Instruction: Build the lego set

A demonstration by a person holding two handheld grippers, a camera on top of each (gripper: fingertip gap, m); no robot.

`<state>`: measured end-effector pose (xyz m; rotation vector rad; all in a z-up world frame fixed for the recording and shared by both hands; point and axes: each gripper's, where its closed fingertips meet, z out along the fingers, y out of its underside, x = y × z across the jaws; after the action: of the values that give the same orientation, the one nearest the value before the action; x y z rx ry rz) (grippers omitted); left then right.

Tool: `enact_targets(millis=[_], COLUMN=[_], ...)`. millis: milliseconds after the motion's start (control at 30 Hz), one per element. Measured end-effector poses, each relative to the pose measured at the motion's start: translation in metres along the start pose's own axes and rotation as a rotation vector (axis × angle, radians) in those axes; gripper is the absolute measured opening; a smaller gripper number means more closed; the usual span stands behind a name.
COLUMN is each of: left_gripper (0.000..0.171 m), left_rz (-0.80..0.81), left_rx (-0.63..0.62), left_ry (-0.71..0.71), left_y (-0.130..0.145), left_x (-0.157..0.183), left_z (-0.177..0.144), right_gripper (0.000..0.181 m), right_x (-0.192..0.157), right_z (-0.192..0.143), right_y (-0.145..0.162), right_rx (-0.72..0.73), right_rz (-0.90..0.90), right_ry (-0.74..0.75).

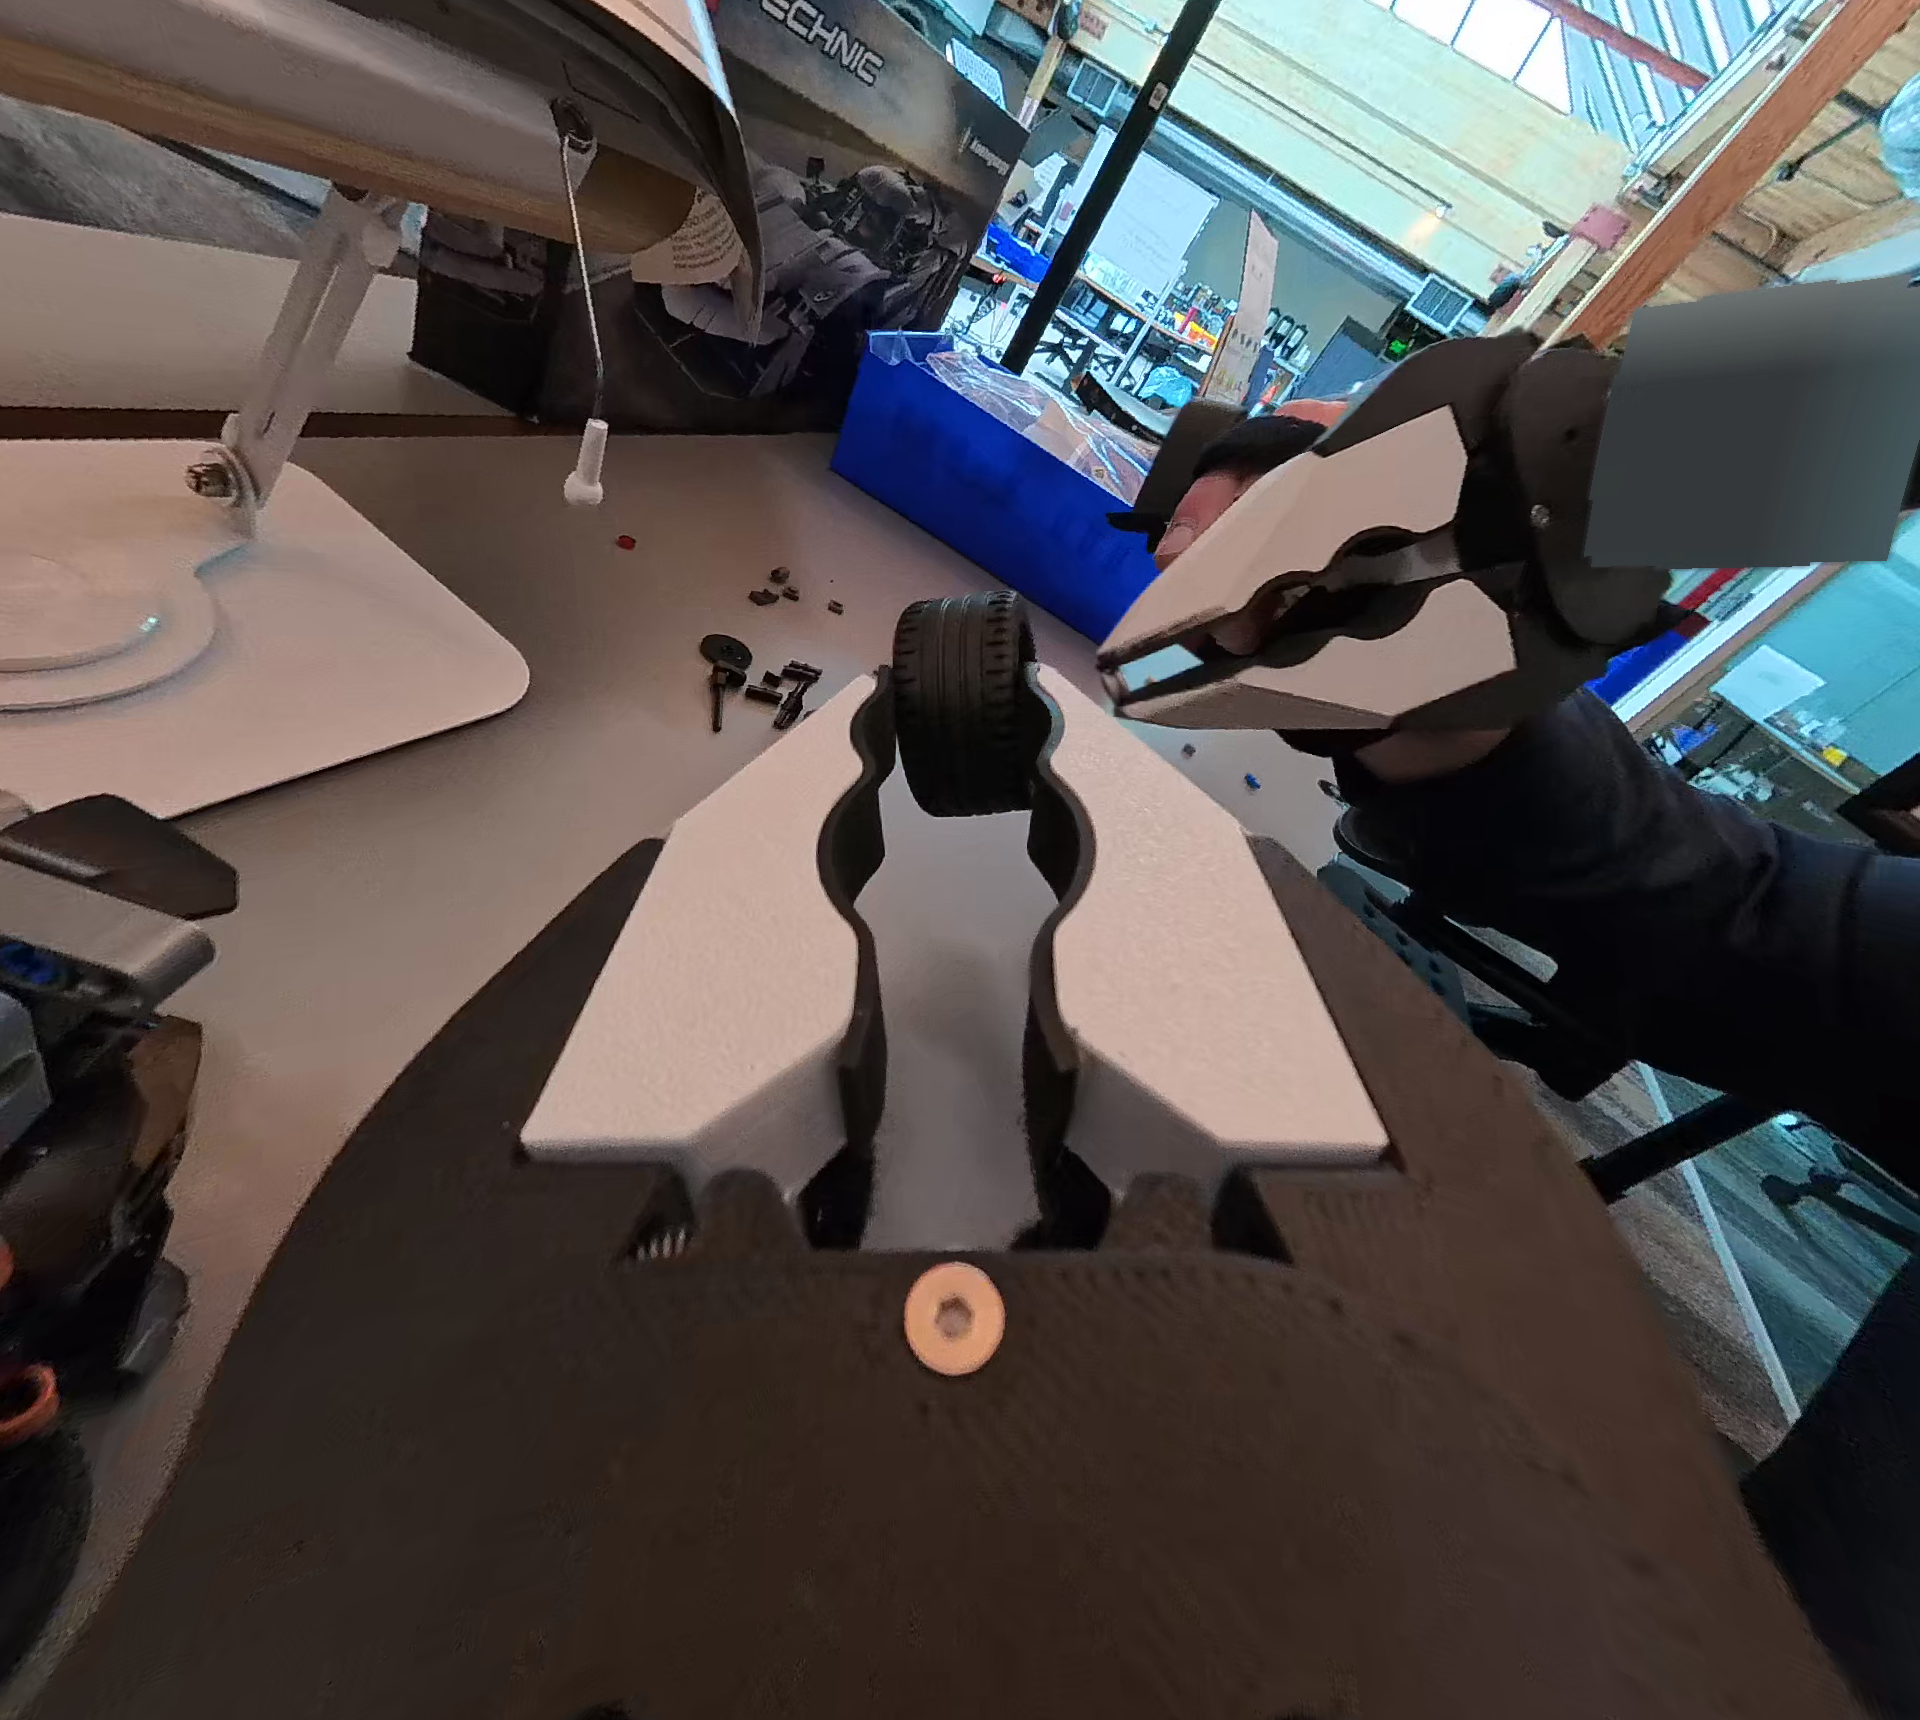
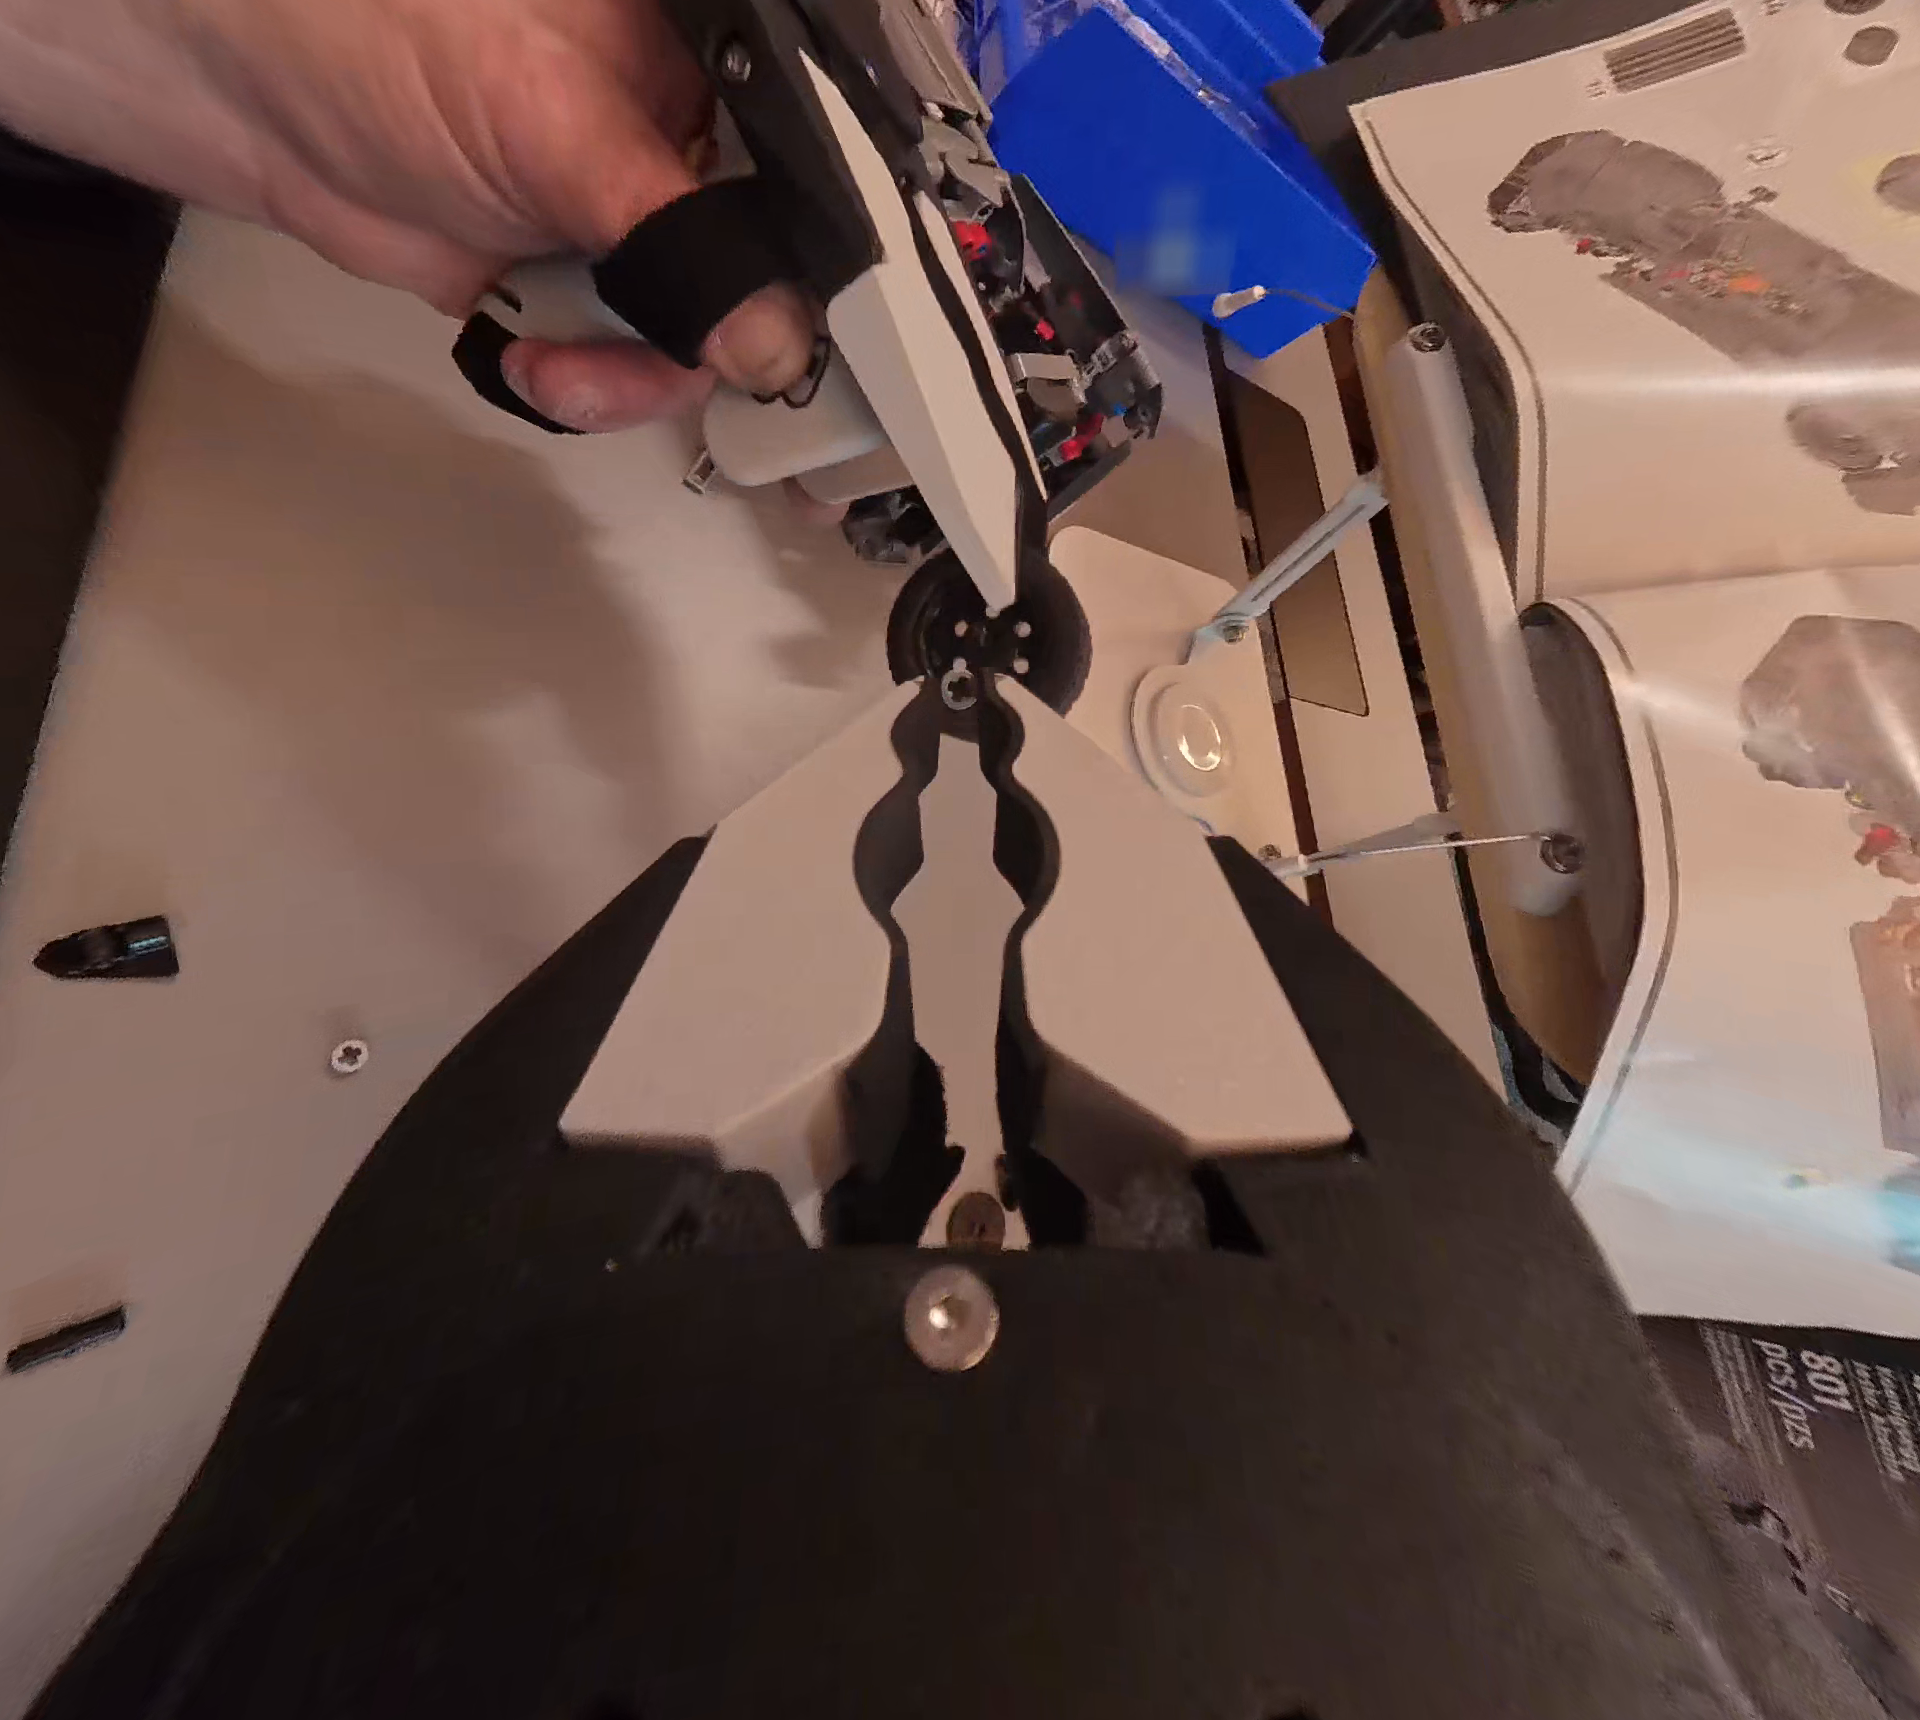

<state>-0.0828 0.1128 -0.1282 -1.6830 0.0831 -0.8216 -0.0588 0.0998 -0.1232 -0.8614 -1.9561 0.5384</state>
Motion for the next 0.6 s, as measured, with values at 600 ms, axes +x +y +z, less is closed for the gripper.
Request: enact_targets(millis=[600], left_gripper=[0.020], left_rz=[-0.015], left_rx=[-0.013], left_ry=[-0.004], left_y=[0.0058], left_x=[0.0015], left_z=[0.0076], right_gripper=[0.004], right_x=[0.0013], right_z=[0.0096], right_y=[0.0050], right_rx=[-0.045], right_rz=[-0.033], right_ry=[0.052])
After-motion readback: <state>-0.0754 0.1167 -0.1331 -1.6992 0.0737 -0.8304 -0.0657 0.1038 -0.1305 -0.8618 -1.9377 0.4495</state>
